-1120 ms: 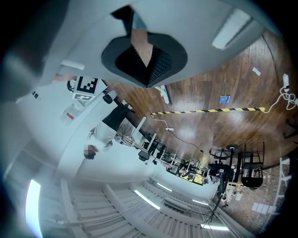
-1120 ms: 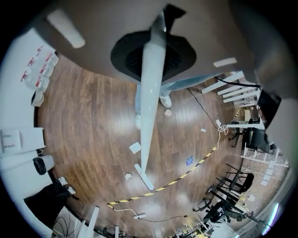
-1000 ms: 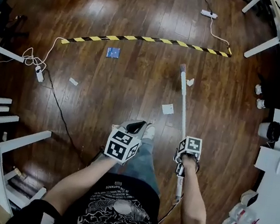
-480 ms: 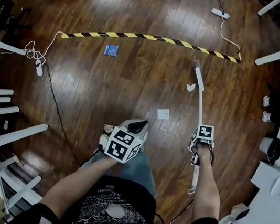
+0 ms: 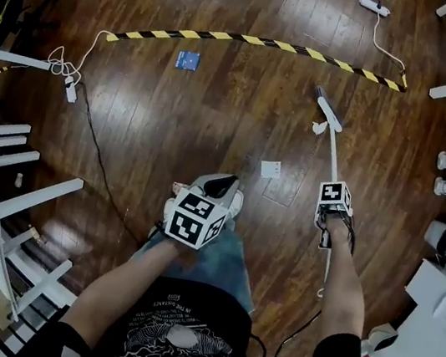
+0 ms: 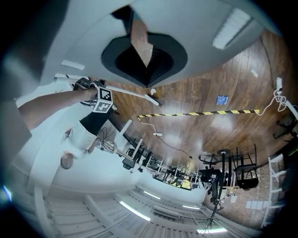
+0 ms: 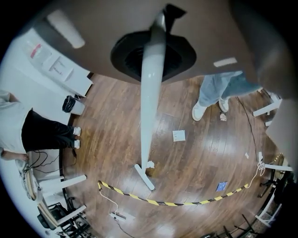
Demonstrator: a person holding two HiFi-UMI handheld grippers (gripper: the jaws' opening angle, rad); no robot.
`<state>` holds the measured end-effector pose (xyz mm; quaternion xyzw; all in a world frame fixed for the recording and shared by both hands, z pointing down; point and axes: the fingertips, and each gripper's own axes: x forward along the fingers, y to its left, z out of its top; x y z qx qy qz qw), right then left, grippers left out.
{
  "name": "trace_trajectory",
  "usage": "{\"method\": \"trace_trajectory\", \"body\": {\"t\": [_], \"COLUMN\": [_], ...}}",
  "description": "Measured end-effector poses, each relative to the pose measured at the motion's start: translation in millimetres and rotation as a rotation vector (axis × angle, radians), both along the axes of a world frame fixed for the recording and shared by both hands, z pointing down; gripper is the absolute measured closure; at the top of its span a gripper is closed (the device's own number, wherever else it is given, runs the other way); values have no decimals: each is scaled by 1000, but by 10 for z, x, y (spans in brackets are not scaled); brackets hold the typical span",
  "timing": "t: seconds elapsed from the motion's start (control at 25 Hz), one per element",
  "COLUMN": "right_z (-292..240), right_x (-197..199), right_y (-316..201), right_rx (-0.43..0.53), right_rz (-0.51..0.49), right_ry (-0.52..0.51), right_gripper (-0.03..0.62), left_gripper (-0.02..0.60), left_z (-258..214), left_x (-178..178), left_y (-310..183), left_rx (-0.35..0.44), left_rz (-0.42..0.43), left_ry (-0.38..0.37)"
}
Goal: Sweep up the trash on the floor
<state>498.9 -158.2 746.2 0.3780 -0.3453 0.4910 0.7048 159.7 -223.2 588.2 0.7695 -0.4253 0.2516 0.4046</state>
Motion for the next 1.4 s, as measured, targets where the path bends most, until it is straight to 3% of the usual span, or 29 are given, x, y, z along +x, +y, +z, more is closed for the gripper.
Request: {"method": "trace_trajectory", "body": {"t": [0.6, 1.04, 1.4], "right_z": [-74, -195, -242], "right_x": [-710, -1470, -1929], "right_y": [1084, 2126, 2667], "right_rx": [-69, -101, -114], "right_rz": [-51, -8, 17], "right_ry": [-24, -54, -64], "right_gripper": [594, 594, 594], "left_gripper": [577, 577, 577], "left_z": [-29, -51, -76], "left_x": [-343, -895, -1356], "left_y": [515, 1150, 1484], "left_rx": [9, 6, 19], "left_rz": [27, 48, 29], "left_ry": [34, 56, 62]}}
